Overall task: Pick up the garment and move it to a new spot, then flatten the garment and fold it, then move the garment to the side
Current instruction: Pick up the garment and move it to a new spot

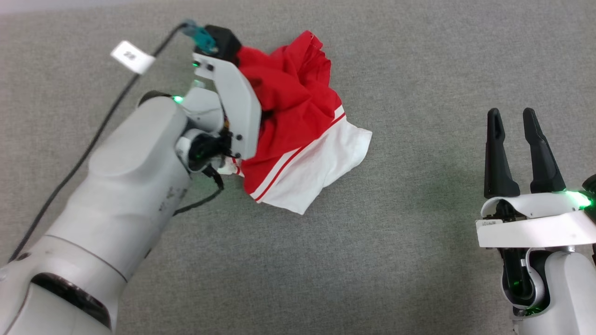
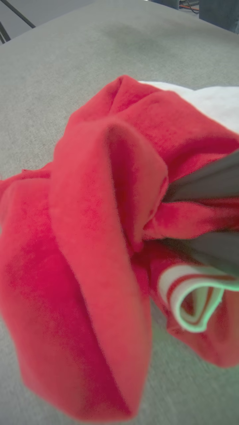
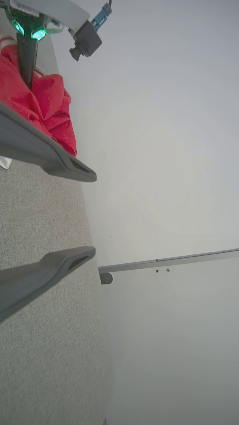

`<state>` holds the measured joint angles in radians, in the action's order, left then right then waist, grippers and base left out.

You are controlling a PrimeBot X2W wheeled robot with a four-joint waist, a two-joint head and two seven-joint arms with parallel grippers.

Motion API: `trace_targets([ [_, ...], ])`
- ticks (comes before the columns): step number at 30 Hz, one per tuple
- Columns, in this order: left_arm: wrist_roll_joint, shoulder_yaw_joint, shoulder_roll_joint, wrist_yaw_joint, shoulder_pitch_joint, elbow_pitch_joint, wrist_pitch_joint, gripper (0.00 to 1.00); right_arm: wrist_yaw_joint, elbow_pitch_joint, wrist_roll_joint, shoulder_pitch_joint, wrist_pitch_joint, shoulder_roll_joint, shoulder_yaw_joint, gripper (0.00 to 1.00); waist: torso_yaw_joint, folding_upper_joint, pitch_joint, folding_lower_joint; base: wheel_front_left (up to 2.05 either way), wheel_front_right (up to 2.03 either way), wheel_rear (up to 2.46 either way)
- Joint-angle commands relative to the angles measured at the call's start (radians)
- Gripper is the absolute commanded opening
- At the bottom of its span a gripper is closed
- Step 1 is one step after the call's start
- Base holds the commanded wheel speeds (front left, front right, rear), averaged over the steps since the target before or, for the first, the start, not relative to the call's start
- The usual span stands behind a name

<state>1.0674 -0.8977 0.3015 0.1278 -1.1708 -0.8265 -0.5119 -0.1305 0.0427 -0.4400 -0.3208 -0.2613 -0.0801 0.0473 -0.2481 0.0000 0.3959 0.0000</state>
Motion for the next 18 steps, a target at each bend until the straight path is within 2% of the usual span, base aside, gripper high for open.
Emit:
trace_targets([
  [1, -0.002, -0.033, -0.004, 0.003, 0.003, 0.005, -0.020, 0.00, 0.000, -0.003, -0.012, -0.015, -0.005, 0.005, 0.008, 1.00, -0.005, 0.0000, 0.012, 0.0000, 0.00, 0.00, 0.00],
  [8, -0.012, -0.116, 0.022, 0.003, -0.013, 0.028, 0.000, 0.00, 0.000, 0.000, -0.017, -0.014, -0.005, 0.010, 0.010, 1.00, -0.015, 0.0000, 0.025, 0.0000, 0.00, 0.00, 0.00],
  [9, -0.013, -0.125, 0.029, 0.003, -0.017, 0.034, 0.022, 0.07, 0.000, 0.001, -0.017, -0.014, -0.005, 0.010, 0.010, 1.00, -0.016, 0.0000, 0.024, 0.0000, 0.00, 0.00, 0.00],
  [10, -0.008, -0.131, 0.033, 0.003, -0.018, 0.040, 0.040, 0.42, 0.000, 0.004, -0.016, -0.013, -0.005, 0.010, 0.009, 1.00, -0.015, 0.0000, 0.020, 0.0000, 0.00, 0.00, 0.00],
  [11, 0.000, -0.137, 0.036, 0.003, -0.017, 0.047, 0.058, 0.93, 0.000, 0.008, -0.013, -0.009, -0.005, 0.009, 0.009, 1.00, -0.011, 0.0000, 0.013, 0.0000, 0.00, 0.00, 0.00],
  [12, 0.007, -0.142, 0.037, 0.003, -0.019, 0.055, 0.077, 1.00, 0.000, 0.013, -0.009, -0.005, -0.005, 0.004, 0.008, 1.00, -0.006, 0.0000, 0.005, 0.0000, 0.00, 0.00, 0.00],
  [18, 0.056, -0.147, 0.059, 0.003, -0.026, 0.101, 0.203, 1.00, 0.000, 0.053, 0.001, 0.010, -0.005, -0.036, 0.030, 1.00, 0.041, 0.0000, -0.058, 0.0000, 0.00, 0.00, 0.00],
])
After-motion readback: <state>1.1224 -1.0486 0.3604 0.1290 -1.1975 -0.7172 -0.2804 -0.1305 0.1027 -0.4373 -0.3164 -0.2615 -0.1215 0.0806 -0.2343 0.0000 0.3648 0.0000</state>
